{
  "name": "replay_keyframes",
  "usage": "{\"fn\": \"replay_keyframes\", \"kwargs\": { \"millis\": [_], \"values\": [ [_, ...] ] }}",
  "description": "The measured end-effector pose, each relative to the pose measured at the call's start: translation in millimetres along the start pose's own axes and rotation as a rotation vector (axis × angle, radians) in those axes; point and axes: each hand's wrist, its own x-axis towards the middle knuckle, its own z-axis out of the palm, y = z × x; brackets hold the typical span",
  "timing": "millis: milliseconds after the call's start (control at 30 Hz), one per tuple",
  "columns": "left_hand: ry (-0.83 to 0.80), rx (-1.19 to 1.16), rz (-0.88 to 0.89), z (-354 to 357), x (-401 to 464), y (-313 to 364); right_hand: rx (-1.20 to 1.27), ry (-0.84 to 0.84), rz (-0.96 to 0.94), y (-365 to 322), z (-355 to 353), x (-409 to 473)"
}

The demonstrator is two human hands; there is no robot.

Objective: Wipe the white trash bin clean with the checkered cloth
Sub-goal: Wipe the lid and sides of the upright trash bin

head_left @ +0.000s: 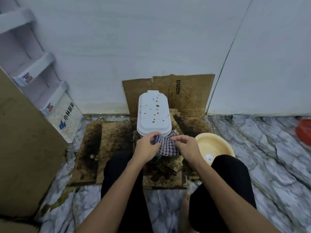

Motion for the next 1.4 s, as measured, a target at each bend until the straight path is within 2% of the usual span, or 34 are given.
{"fn": "replay_keyframes", "kwargs": {
  "millis": [167,300,567,767,833,900,967,1000,1033,1100,1200,1400],
  "values": [
    [0.002,-0.042,-0.013,-13,5,-1,0.014,-0.047,-0.055,-6,6,12],
    [0.089,-0.064,0.015,-20,17,-6,0.032,-0.052,-0.092,-11,13,30],
    [0.151,-0.001,0.046,-17,64,-17,-0.021,-0.023,-0.090,-9,29,81],
    [0.206,0.058,0.031,-12,105,-12,-0.084,0.021,-0.210,-10,39,117],
    [0.211,0.077,-0.004,-9,114,-14,-0.194,0.006,-0.242,-9,44,126],
    [0.227,0.097,-0.034,-6,119,-22,-0.470,0.038,-0.278,-5,46,130],
    [0.281,0.136,-0.008,-6,119,-33,-0.700,0.148,-0.427,-6,48,131],
    [0.287,0.138,0.008,-7,119,-39,-0.723,0.151,-0.546,-8,51,133],
    [0.264,0.115,0.004,-8,118,-44,-0.720,0.093,-0.669,-9,54,137],
    [0.161,0.068,-0.013,-7,119,-53,-0.746,-0.141,-0.830,-9,62,148],
    [0.068,0.099,-0.013,-2,124,-65,-0.873,-0.376,-0.880,1,66,161],
    [0.104,0.073,-0.021,9,140,-67,-0.938,-0.434,-0.871,10,67,173]
  ]
}}
